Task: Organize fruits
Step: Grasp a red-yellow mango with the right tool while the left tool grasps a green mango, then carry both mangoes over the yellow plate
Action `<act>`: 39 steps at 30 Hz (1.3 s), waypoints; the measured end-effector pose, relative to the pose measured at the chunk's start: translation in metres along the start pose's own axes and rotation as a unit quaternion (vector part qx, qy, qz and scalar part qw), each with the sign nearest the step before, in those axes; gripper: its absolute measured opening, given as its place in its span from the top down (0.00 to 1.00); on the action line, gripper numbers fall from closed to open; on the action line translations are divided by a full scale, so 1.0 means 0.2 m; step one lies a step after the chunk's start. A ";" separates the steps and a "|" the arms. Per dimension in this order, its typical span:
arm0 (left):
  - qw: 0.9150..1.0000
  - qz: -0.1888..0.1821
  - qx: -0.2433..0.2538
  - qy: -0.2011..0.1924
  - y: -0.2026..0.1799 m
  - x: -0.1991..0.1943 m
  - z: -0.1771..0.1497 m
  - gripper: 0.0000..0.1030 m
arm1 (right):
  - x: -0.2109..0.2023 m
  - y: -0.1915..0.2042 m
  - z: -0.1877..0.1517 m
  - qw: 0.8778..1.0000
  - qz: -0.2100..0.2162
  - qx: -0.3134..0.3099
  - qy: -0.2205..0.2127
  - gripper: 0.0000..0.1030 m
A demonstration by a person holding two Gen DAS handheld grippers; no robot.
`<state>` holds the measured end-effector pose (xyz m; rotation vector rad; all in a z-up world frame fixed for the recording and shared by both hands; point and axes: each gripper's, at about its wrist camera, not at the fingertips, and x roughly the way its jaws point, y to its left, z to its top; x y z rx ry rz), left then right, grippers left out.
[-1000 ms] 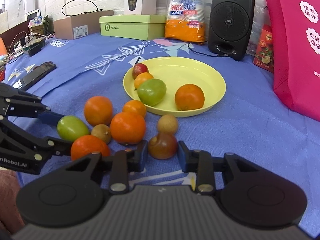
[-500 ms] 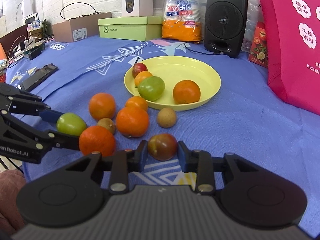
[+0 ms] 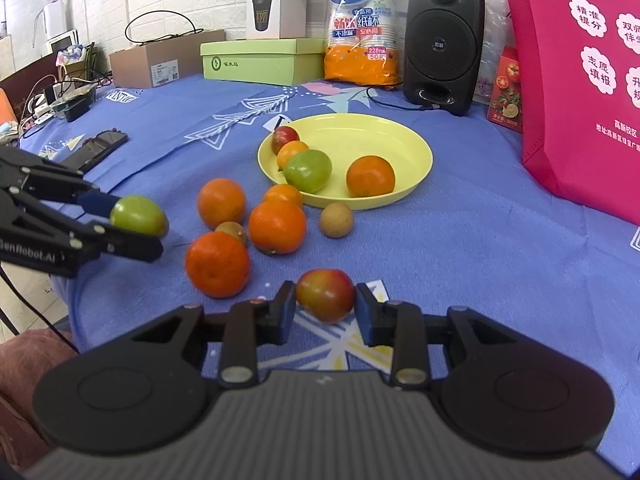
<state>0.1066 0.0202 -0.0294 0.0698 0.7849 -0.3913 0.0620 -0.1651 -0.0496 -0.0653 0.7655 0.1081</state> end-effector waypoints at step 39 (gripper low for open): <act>1.000 0.016 0.026 -0.002 0.16 0.72 0.75 0.56 | 0.43 -0.28 0.53 0.999 -0.020 0.007 -0.023 0.70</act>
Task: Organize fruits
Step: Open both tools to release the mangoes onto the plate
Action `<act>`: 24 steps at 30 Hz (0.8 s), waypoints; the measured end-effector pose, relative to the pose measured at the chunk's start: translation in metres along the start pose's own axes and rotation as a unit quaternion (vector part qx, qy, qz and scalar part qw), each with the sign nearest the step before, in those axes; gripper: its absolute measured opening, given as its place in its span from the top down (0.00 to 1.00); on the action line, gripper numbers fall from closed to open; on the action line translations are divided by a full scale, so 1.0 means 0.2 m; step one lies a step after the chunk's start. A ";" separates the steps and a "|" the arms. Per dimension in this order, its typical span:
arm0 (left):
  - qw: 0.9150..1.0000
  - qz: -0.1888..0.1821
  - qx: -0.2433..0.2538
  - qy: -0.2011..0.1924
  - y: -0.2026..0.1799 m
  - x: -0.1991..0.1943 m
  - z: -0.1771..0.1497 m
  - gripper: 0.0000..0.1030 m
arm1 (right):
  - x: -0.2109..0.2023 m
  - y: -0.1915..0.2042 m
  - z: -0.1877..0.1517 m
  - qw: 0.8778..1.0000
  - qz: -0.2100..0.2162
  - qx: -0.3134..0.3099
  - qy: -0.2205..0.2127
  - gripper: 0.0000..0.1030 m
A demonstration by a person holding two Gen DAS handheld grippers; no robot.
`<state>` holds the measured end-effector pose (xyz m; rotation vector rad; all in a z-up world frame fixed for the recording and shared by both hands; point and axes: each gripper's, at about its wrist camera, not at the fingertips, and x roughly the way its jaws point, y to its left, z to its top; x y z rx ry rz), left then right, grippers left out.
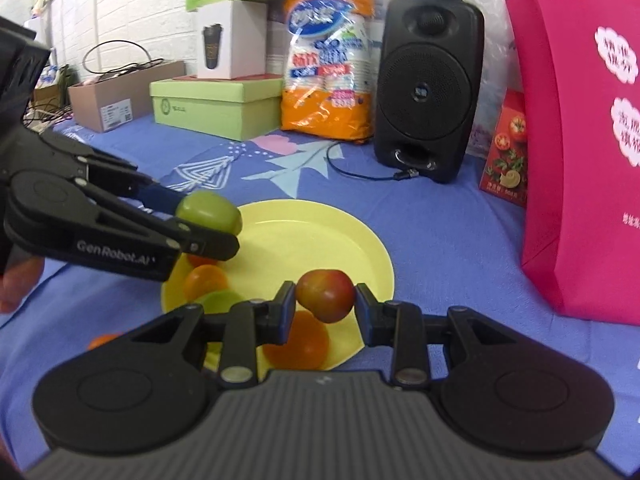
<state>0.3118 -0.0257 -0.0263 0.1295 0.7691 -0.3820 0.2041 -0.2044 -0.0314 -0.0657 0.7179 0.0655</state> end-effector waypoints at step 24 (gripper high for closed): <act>0.999 0.029 -0.018 -0.035 0.05 -0.18 -0.09 0.30 | -0.13 -0.02 -0.12 1.000 -0.016 0.026 -0.005 0.51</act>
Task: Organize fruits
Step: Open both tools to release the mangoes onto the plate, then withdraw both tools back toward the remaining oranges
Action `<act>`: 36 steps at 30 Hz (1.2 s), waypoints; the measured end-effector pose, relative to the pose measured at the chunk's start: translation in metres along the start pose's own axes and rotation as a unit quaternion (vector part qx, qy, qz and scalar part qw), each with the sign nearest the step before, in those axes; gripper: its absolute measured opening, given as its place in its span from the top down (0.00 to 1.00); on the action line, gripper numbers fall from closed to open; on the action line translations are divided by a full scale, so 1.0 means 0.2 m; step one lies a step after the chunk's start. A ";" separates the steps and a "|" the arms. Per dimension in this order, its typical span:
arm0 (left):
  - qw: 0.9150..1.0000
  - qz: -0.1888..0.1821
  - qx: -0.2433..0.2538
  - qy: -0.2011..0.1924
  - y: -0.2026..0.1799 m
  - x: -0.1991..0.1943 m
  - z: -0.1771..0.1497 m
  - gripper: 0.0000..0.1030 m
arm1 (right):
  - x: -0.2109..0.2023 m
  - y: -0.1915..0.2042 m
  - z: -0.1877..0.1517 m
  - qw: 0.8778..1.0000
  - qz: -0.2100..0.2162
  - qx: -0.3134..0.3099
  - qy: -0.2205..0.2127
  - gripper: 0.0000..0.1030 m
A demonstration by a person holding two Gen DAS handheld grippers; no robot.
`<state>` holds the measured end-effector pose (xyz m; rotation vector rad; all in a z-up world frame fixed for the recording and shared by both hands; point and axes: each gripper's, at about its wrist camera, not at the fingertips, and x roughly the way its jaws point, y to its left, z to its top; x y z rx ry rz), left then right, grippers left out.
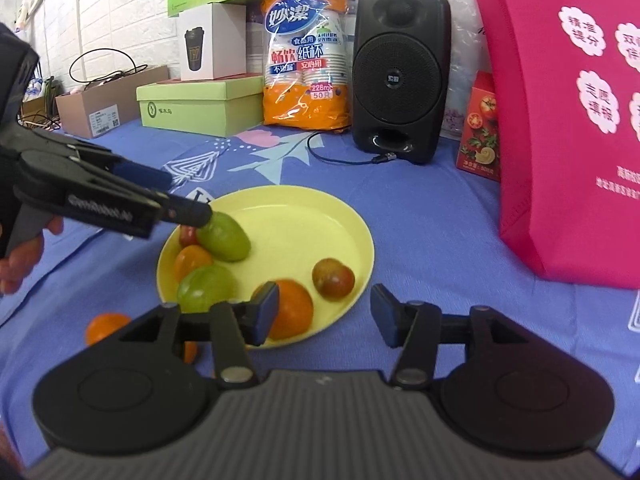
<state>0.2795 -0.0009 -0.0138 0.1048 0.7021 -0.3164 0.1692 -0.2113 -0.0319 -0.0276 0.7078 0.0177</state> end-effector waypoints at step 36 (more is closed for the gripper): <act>0.999 -0.010 0.014 0.040 -0.11 -0.34 -0.60 0.30 | -0.35 0.36 -0.45 0.989 0.114 -0.085 0.034 0.42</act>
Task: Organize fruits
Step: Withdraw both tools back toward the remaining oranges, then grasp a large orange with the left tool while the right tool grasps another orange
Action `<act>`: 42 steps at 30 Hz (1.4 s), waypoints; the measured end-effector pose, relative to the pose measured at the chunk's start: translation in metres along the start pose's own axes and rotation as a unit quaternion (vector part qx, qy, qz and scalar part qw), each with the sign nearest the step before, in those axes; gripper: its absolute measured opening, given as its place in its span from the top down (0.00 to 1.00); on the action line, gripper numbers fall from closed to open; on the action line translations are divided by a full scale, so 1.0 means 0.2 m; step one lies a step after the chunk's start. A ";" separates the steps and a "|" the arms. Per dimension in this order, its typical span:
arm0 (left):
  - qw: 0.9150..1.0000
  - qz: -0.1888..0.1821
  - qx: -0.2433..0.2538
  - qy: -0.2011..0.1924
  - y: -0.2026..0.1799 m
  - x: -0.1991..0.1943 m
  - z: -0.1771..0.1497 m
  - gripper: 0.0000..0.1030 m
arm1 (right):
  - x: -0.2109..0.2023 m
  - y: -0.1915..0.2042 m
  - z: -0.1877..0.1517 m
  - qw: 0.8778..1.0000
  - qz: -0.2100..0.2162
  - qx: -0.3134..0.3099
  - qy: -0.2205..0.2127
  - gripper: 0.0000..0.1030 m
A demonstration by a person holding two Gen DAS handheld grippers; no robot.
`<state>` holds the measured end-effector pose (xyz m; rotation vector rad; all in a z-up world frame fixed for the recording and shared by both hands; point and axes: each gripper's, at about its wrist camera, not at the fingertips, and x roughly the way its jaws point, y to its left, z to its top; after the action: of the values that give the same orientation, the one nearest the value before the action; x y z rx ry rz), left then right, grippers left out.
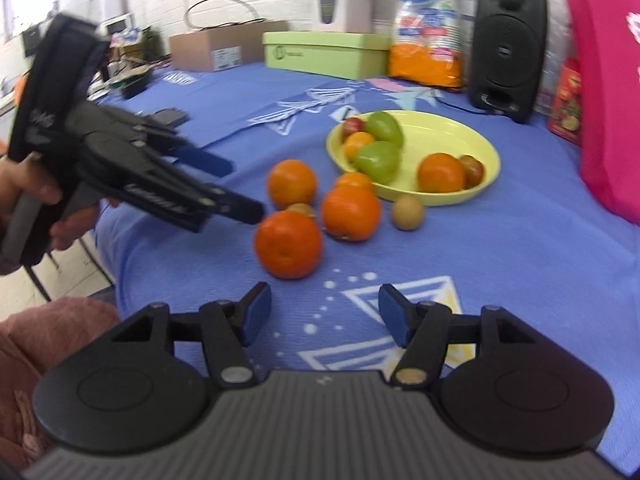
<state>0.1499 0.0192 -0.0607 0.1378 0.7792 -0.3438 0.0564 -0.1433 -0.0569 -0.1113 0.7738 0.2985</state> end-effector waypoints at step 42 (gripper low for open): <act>0.998 -0.059 0.014 -0.002 -0.04 0.20 0.14 0.58 | 0.19 0.08 0.10 0.999 0.019 -0.036 -0.009 0.59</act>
<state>0.1917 -0.0059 -0.0686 0.1174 0.7814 -0.4662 0.0913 -0.1150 -0.0694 -0.1611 0.7484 0.3622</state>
